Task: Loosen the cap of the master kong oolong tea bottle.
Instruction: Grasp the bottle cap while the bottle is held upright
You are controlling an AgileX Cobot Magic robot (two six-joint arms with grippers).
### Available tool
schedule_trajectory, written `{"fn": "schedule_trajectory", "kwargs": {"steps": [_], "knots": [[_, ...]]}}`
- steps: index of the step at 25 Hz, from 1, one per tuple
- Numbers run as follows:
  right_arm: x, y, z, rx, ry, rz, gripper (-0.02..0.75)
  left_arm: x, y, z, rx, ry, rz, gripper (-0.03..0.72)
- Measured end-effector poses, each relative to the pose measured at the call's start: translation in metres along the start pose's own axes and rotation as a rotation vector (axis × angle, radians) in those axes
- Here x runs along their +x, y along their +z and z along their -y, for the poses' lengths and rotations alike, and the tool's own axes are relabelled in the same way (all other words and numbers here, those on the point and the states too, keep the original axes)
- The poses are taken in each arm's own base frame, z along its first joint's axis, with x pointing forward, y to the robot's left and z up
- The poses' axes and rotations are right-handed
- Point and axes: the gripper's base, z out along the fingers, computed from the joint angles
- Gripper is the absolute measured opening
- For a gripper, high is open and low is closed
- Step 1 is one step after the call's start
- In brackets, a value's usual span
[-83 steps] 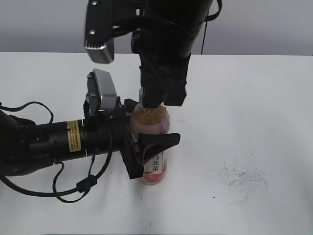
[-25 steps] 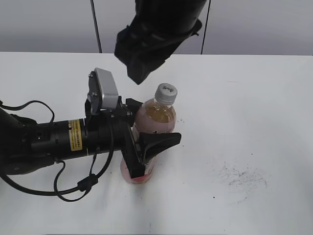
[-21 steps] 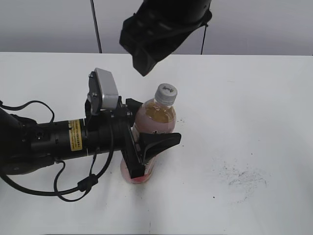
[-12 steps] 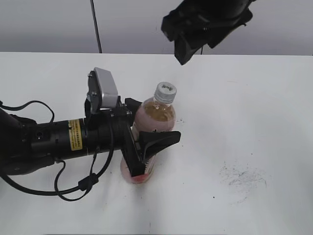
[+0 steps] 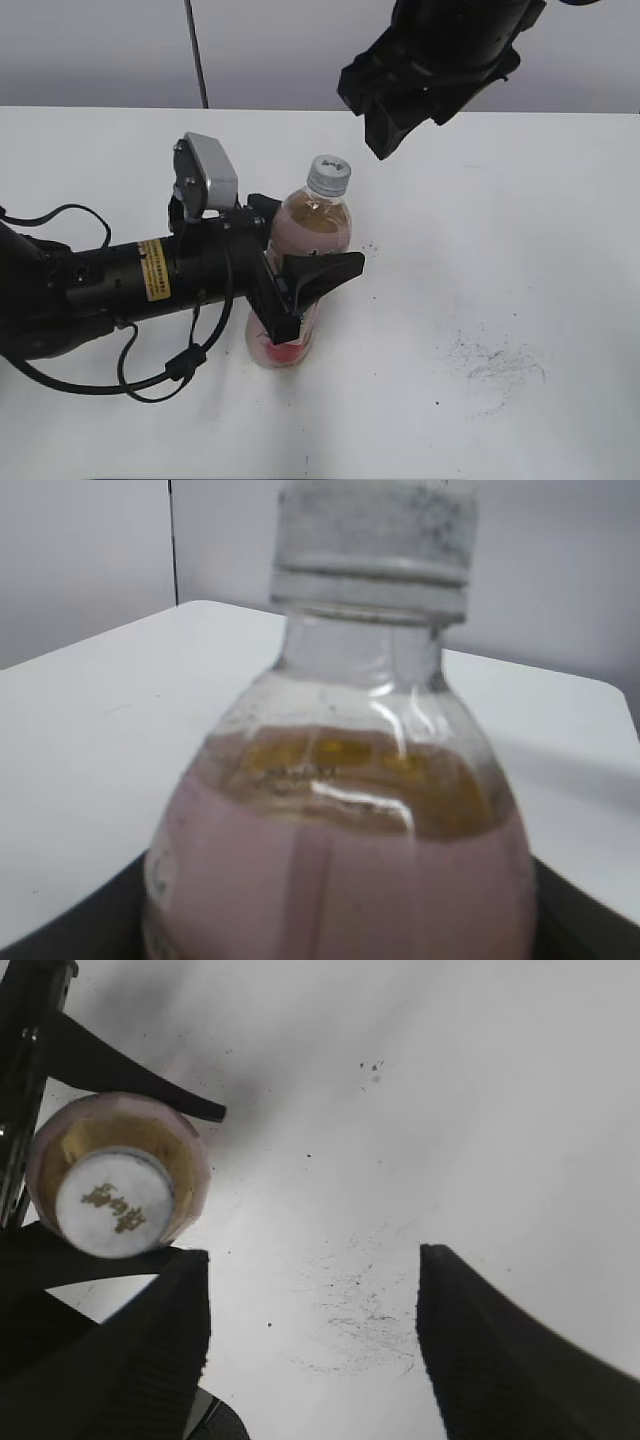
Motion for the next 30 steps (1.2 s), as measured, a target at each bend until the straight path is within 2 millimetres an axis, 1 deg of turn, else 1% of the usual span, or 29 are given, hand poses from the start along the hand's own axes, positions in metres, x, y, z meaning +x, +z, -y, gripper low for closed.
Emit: {"fn": "schedule_trajectory", "kwargs": {"steps": [11, 30], "knots": [[0.0, 0.0, 0.0, 0.0, 0.0, 0.0, 0.486, -0.0009, -0.0005, -0.0058, -0.066, -0.026, 0.008, 0.445], [0.0, 0.0, 0.0, 0.0, 0.001, 0.0, 0.486, -0.0004, -0.0019, 0.0018, 0.016, 0.023, -0.015, 0.445]]}}
